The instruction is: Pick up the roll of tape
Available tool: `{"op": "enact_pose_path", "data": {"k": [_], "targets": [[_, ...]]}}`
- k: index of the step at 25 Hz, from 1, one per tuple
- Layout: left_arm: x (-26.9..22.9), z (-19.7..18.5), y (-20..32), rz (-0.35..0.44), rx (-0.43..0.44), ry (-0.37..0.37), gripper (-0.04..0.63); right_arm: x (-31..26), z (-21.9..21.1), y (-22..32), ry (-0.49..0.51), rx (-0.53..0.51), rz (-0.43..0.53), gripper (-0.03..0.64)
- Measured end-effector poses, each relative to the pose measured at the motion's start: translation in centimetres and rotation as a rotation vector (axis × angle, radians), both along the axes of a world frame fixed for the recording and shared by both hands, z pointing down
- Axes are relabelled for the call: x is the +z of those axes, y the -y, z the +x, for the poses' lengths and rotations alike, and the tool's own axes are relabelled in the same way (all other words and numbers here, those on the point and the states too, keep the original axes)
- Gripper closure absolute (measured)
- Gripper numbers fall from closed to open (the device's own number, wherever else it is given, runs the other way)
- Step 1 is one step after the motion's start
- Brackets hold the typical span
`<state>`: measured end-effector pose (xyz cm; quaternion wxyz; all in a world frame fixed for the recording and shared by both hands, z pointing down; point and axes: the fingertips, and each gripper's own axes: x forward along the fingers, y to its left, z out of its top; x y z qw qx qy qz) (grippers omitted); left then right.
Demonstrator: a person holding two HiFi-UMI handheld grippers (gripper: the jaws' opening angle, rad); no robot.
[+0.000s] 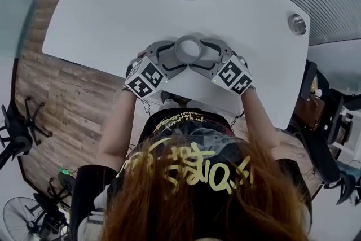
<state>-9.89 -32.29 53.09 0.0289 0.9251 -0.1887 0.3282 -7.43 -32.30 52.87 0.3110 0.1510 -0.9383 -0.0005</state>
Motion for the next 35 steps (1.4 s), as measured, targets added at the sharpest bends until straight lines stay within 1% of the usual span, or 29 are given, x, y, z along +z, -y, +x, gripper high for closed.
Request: {"op": "enact_pose_path", "data": {"k": [4, 7, 10, 14, 17, 21, 26, 30, 35], "targets": [[-1.8, -0.1, 0.1, 0.029, 0.0, -0.026, 0.278, -1.9, 0.1, 0.1, 0.008, -0.005, 0.03, 0.281], [-3.3, 0.2, 0.2, 0.048, 0.001, -0.06, 0.278, -3.5, 0.2, 0.2, 0.026, 0.0, 0.046, 0.281], [-5.1, 0.3, 0.0, 0.076, 0.013, -0.069, 0.279, -5.2, 0.3, 0.0, 0.043, 0.004, 0.05, 0.281], [-7.2, 0.7, -0.3, 0.076, 0.026, -0.109, 0.279, -7.3, 0.7, -0.2, 0.079, 0.009, 0.055, 0.281], [-8.9, 0.9, -0.6, 0.097, 0.041, -0.125, 0.279, -8.9, 0.9, -0.6, 0.111, 0.018, 0.056, 0.279], [-11.6, 1.2, -1.1, 0.118, 0.059, -0.166, 0.281, -11.4, 1.4, -0.9, 0.165, 0.031, 0.049, 0.279], [-14.8, 1.5, -1.4, 0.168, 0.072, -0.189, 0.281, -14.7, 1.6, -1.2, 0.205, 0.025, 0.087, 0.281], [-17.0, 1.5, -1.7, 0.19, 0.079, -0.226, 0.281, -16.9, 1.6, -1.6, 0.224, 0.017, 0.12, 0.281], [-19.3, 1.5, -1.9, 0.213, 0.084, -0.266, 0.282, -19.5, 1.5, -2.0, 0.26, 0.024, 0.121, 0.28]]}}
